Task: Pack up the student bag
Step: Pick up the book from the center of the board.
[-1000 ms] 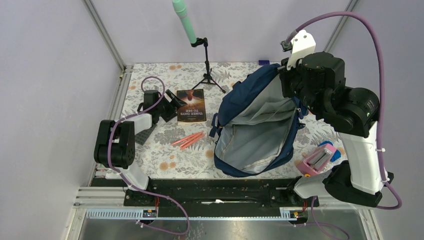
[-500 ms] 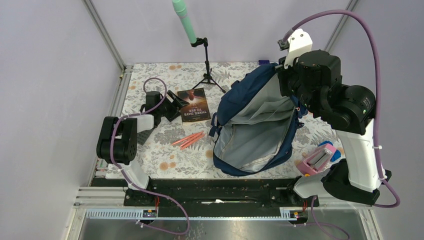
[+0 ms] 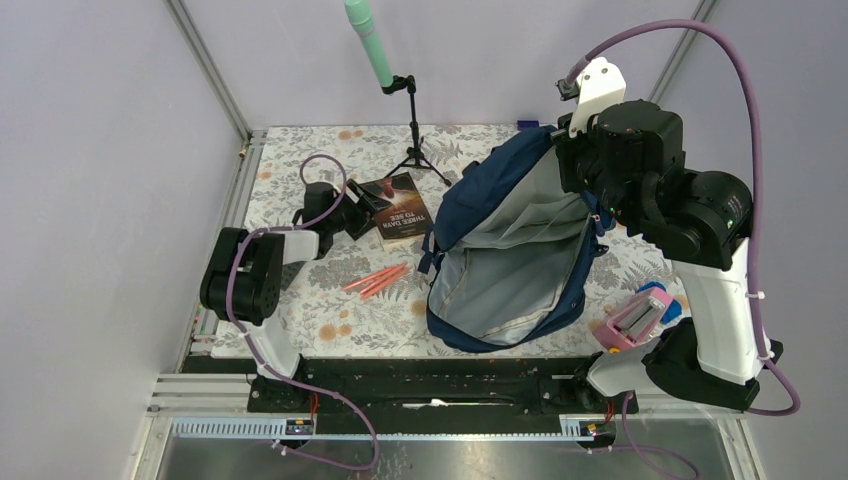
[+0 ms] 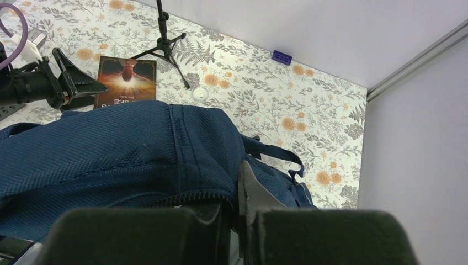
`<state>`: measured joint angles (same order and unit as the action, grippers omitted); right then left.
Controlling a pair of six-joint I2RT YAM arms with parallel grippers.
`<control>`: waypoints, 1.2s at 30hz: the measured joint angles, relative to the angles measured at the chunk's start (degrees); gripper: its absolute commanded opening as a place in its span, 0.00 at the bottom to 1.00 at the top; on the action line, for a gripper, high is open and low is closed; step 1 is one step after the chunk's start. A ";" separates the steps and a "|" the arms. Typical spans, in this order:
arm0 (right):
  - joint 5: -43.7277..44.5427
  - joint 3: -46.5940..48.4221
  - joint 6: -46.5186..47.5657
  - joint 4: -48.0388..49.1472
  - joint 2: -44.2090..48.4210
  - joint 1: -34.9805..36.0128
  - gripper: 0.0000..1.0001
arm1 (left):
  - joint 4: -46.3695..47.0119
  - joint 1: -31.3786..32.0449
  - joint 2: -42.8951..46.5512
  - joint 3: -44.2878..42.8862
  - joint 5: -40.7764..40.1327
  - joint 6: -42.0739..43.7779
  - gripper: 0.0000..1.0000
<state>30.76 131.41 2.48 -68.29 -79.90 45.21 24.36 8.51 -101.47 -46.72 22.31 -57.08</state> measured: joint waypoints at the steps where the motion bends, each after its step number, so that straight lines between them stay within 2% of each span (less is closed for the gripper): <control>1: 0.00 0.00 0.00 0.00 0.00 0.00 0.00 | 0.63 0.22 -0.11 0.00 -0.07 -0.35 0.73; 11: 0.02 0.00 0.02 0.00 0.00 0.00 0.00 | 5.92 2.40 -2.97 0.04 -1.99 -4.02 0.69; 17: 0.02 0.00 0.04 0.00 0.00 0.00 0.00 | 5.35 4.72 -6.03 -1.25 -4.04 -5.88 0.65; 22: 0.09 0.02 0.15 0.00 0.00 0.00 0.00 | 4.81 6.08 -6.93 -2.49 -5.42 -7.28 0.44; 26: 0.17 0.02 0.24 0.00 0.00 0.00 0.00 | 4.83 6.54 -7.28 -2.80 -6.32 -7.96 0.22; 29: 0.17 0.00 0.24 0.00 0.00 0.00 0.00 | 5.11 6.62 -7.28 -2.80 -7.08 -8.35 0.11; 31: 0.17 0.00 0.26 0.00 0.00 0.00 0.00 | 5.42 6.62 -7.28 -2.80 -7.39 -8.46 0.00; 36: 0.22 0.00 0.31 0.00 0.00 0.00 0.00 | 7.21 6.67 -7.28 -2.78 -7.61 -8.87 0.00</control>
<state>30.98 131.41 2.79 -68.29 -79.90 45.21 31.57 15.18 -108.75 -49.50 14.70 -65.95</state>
